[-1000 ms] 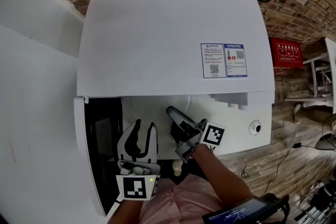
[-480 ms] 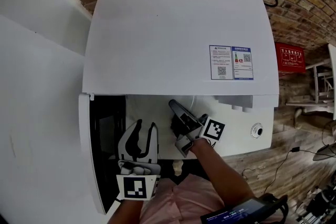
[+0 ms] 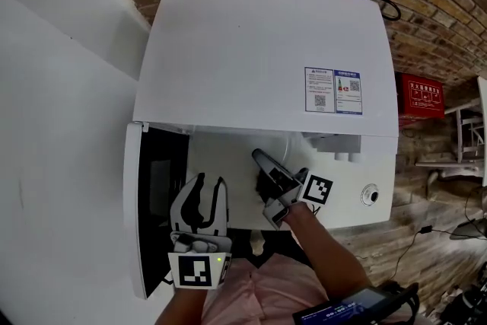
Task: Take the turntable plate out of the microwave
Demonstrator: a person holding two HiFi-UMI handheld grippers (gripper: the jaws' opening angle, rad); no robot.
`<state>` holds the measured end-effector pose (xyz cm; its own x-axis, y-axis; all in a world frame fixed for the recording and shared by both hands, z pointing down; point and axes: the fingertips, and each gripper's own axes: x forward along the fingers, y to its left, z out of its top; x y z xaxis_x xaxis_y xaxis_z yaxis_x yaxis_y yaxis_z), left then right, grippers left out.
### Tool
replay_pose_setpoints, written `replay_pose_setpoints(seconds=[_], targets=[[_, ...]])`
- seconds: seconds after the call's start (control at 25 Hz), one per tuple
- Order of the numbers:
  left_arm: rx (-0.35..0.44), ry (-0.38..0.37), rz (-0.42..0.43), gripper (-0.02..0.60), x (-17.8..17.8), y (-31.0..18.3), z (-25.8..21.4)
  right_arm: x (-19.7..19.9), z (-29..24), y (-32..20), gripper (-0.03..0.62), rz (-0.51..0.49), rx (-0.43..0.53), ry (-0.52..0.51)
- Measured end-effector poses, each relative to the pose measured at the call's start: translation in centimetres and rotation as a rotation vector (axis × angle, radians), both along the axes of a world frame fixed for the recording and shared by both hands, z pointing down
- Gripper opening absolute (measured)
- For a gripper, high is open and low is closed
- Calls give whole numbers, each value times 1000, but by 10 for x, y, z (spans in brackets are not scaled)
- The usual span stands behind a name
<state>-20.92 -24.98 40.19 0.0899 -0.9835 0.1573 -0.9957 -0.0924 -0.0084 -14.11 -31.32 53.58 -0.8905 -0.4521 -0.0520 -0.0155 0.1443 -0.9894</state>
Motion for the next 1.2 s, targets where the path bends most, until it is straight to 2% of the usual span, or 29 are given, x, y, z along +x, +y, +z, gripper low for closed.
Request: replay_pose_setpoints(seconds=[0.24, 0.4, 0.56, 0.72, 1.0, 1.2], targets=[[41, -13, -44, 129, 8, 12, -11, 15, -11, 13, 28, -48, 33, 9], [50, -21, -42, 129, 18, 23, -15, 24, -16, 30, 28, -64, 27, -3], [85, -25, -13, 129, 24, 30, -26, 29, -24, 39, 28, -45, 49, -10], [87, 9, 17, 129, 31, 51, -28, 34, -28, 61, 28, -27, 60, 6], [132, 2, 82, 129, 37, 95, -36, 54, -23, 105, 28, 56, -3, 17], [153, 18, 102, 129, 47, 109, -42, 77, -29, 125, 28, 84, 10, 23]])
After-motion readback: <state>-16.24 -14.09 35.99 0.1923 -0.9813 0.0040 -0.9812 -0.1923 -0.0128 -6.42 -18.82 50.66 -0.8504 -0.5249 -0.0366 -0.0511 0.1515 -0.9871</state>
